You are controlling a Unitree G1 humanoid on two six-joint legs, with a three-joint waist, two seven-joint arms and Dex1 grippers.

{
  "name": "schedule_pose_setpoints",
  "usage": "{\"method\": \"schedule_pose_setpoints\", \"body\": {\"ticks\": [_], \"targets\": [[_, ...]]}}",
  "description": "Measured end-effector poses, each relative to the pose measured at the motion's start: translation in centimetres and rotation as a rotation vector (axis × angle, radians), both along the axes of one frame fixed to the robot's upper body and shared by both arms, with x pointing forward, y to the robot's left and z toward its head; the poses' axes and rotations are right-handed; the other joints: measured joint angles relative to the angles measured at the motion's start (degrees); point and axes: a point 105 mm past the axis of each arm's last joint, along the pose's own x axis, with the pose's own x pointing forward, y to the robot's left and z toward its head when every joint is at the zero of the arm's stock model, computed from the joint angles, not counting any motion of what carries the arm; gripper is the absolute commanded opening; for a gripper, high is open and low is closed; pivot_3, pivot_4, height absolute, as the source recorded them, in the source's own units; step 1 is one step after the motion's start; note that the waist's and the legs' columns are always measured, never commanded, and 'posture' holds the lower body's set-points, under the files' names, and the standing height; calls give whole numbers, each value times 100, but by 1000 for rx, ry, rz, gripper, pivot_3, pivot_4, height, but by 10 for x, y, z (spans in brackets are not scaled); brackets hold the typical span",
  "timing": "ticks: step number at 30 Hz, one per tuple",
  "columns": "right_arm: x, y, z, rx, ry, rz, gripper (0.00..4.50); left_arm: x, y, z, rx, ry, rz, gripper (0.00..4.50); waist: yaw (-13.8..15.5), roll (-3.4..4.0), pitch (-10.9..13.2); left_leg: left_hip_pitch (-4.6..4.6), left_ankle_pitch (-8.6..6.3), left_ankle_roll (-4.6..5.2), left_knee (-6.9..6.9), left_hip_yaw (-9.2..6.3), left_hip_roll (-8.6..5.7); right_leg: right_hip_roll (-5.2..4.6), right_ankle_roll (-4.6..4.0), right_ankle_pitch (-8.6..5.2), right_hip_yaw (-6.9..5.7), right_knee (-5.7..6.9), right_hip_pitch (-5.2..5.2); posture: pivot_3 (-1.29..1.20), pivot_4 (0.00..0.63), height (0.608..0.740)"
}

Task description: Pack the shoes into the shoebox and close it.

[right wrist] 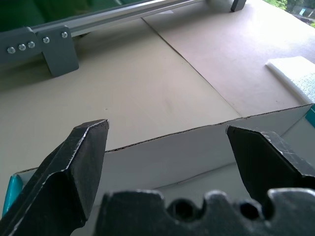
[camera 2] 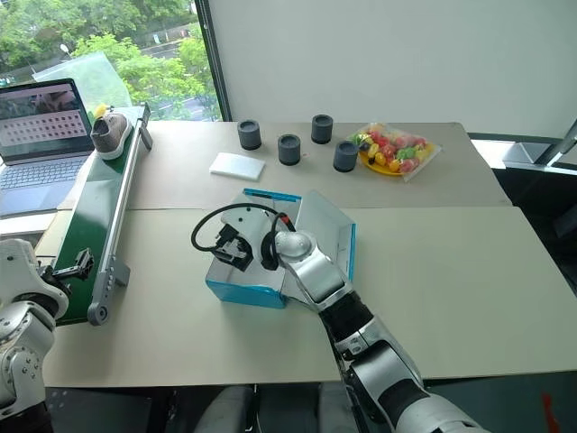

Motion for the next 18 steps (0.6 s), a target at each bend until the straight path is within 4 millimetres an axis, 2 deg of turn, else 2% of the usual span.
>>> {"method": "schedule_pose_setpoints", "body": {"ticks": [6,9,15,18], "targets": [[-7,-8,-2,-26,-15,62,4486,1,-4,-5,-11,9,-8,4500,-1,0,0,0,0,0,0,1,0,0,0,0,0,-1,2,0,150,726],[-16,-6,2,-30,-28,135,4486,4,-12,-11,-27,18,-27,4500,-12,0,0,0,0,0,0,1,1,2,0,0,0,0,1,0,150,726],[-38,4,17,44,-4,288,4486,5,-12,-11,-29,19,-29,4500,-2,0,0,1,0,0,1,0,1,0,1,0,-1,-2,3,0,150,726],[-42,4,16,40,16,318,4486,5,-12,-11,-29,19,-29,4500,1,0,0,2,0,0,1,0,1,1,0,0,-2,-1,3,0,150,726]]}}
